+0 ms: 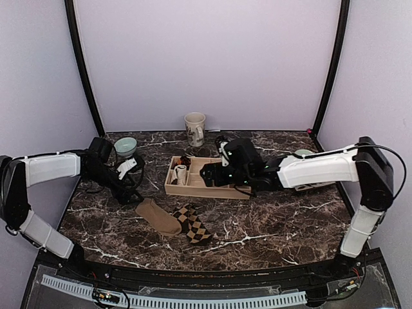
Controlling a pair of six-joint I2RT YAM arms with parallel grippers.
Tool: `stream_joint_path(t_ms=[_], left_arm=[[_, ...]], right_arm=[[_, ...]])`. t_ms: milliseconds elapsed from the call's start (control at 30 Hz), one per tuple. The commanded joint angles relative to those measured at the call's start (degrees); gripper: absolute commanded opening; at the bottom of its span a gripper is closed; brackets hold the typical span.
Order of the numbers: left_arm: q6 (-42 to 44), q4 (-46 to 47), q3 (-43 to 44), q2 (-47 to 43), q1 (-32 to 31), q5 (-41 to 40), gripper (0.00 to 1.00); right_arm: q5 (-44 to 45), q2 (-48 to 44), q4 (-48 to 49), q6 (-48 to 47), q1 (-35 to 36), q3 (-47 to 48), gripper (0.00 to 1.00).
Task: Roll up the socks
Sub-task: Pick up the sock from the center of the board.
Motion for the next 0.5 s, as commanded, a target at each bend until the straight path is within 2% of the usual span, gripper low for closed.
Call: stream_joint_path(t_ms=[0, 167, 467], left_arm=[[1.02, 0.85, 0.04, 3.29, -0.56, -1.69, 0.99], [1.30, 1.70, 0.45, 5.83, -0.66, -1.54, 0.96], [0.96, 4.39, -0.86, 6.29, -0.85, 0.14, 0.97]], right_arm=[[2.67, 10.57, -6.10, 0.25, 6.14, 10.17, 0.89], [1.39, 17.09, -6.25, 1.53, 10.31, 15.73, 0.84], [-1.51, 20.43, -5.77, 4.28, 13.34, 15.49, 0.76]])
